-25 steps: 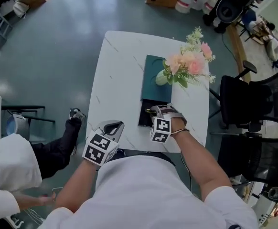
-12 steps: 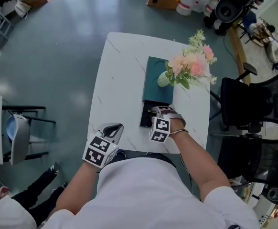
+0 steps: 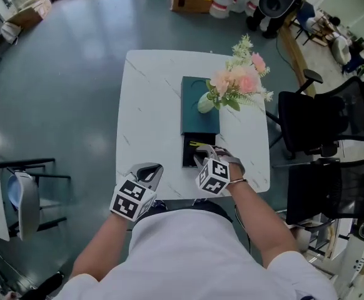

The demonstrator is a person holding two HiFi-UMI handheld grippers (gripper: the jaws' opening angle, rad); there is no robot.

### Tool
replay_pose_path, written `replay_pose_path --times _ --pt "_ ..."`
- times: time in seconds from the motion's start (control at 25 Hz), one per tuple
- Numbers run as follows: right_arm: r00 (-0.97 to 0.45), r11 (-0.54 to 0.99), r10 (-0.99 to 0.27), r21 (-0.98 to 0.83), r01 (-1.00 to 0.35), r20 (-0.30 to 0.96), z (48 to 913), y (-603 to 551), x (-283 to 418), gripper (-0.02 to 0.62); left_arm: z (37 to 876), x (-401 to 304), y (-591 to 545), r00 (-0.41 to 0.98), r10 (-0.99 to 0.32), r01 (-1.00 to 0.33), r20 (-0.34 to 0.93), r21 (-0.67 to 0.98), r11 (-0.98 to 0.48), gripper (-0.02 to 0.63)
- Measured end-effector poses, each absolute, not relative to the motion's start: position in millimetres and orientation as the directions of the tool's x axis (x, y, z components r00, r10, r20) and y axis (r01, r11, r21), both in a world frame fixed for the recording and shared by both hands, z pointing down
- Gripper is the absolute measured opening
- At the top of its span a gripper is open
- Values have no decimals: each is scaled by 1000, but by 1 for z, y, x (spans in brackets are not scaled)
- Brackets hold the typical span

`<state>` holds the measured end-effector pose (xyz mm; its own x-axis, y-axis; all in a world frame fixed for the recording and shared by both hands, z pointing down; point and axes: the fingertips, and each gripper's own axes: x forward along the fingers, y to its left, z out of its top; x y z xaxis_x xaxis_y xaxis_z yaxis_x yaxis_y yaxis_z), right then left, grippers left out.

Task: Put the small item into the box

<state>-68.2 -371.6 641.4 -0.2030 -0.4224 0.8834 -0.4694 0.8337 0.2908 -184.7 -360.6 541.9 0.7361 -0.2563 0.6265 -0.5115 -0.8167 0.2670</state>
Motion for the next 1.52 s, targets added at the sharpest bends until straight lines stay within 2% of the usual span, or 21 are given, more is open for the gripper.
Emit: replay_pose_path --times 0.24,0.4,0.52,0.8,0.92,1.24,1.52 --pt "-363 558 -553 10 -830 750 578 -350 -88 66 537 -179 -357 772 -177 -406 611 259 -877 17" --pt "-388 376 -633 -173 -910 670 555 -327 -94 57 535 -180 -346 781 -118 -326 613 240 -914 15" --pt "-376 321 -671 -207 -924 639 544 -316 -97 52 534 -179 -341 786 -88 -286 612 234 -929 17" --pt "-364 304 -716 -203 -931 596 528 -297 -85 38 517 -166 -325 807 -118 -290 579 214 -933 15" --pt "-383 327 -721 -204 -923 577 523 -289 -80 18 515 -168 -318 796 -162 -330 584 193 -924 17" --pt "-484 462 -709 -181 -868 513 500 -248 -56 15 501 -143 -278 782 -290 -458 552 193 -868 15" --pt "-540 498 -699 -222 -838 470 496 -196 -32 15 497 -121 -213 760 -357 -529 543 198 -825 15"
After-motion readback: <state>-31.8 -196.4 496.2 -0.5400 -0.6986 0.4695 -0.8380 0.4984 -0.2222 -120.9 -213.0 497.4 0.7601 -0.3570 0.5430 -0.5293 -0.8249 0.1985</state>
